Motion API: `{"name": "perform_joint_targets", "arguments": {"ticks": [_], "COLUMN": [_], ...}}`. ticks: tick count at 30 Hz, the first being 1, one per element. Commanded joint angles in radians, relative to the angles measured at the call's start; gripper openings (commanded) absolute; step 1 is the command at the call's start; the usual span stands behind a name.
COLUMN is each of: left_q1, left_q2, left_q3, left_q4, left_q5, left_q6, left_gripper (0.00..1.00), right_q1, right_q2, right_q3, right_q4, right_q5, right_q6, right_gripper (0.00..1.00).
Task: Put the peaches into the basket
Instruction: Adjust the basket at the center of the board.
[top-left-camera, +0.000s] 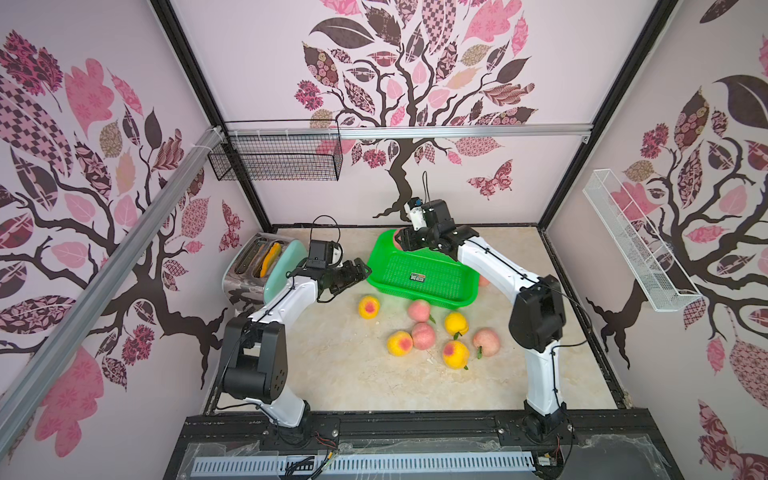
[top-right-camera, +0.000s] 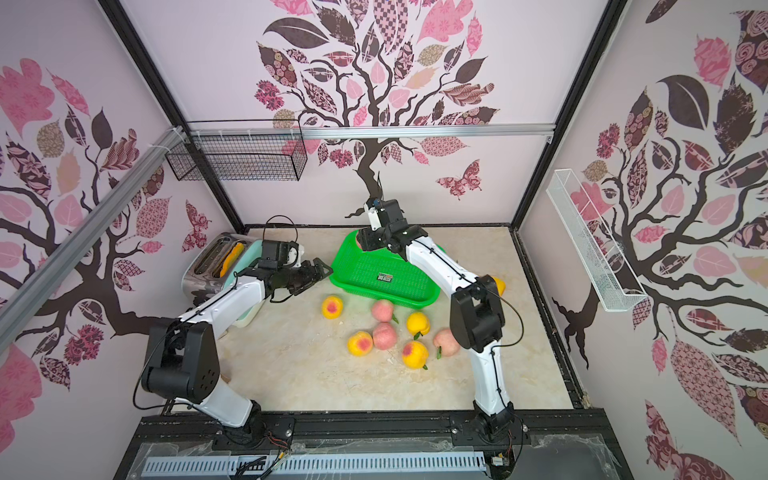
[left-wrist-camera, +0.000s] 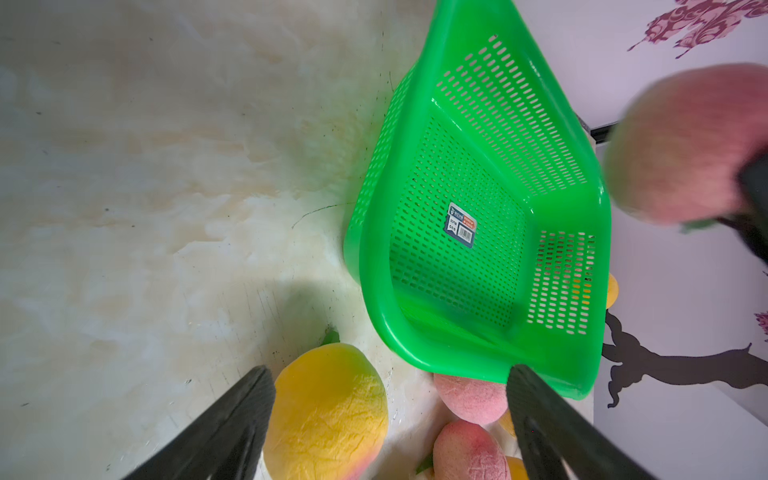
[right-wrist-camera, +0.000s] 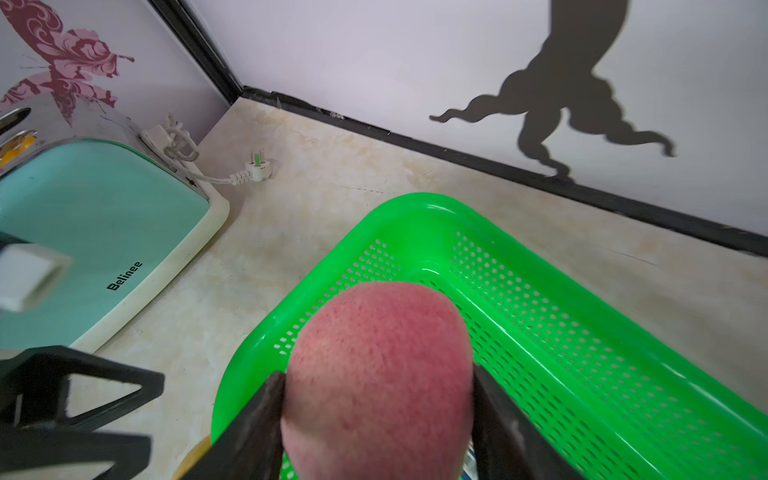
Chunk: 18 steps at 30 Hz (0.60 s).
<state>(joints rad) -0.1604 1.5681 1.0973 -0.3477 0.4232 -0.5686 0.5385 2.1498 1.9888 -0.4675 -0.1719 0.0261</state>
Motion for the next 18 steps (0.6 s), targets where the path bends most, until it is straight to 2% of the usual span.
{"name": "perform_joint_targets", "arguments": {"ticks": [1, 5, 10, 18], "left_q1": [0.004, 0.010, 0.033, 0.045], "left_q2": [-0.039, -0.041, -0.031, -0.039], "left_q3": [-0.065, -0.120, -0.113, -0.117], "left_q4": [0.015, 0.047, 0.051, 0.045], "left_q5": [-0.026, -0.022, 0.003, -0.003], "left_q6": [0.002, 0.000, -0.001, 0.002], "left_gripper": [0.92, 0.92, 0.92, 0.92], "right_q1": [0.011, 0.011, 0.013, 0.057], "right_q2": [0.065, 0.134, 0.189, 0.142], "right_q3": [0.085, 0.145, 0.154, 0.011], "right_q4": [-0.088, -0.125, -0.142, -0.105], "right_q5": [-0.073, -0.125, -0.196, -0.270], "right_q6": [0.013, 0.025, 0.056, 0.050], "right_gripper": [0.64, 0.64, 0.64, 0.62]}}
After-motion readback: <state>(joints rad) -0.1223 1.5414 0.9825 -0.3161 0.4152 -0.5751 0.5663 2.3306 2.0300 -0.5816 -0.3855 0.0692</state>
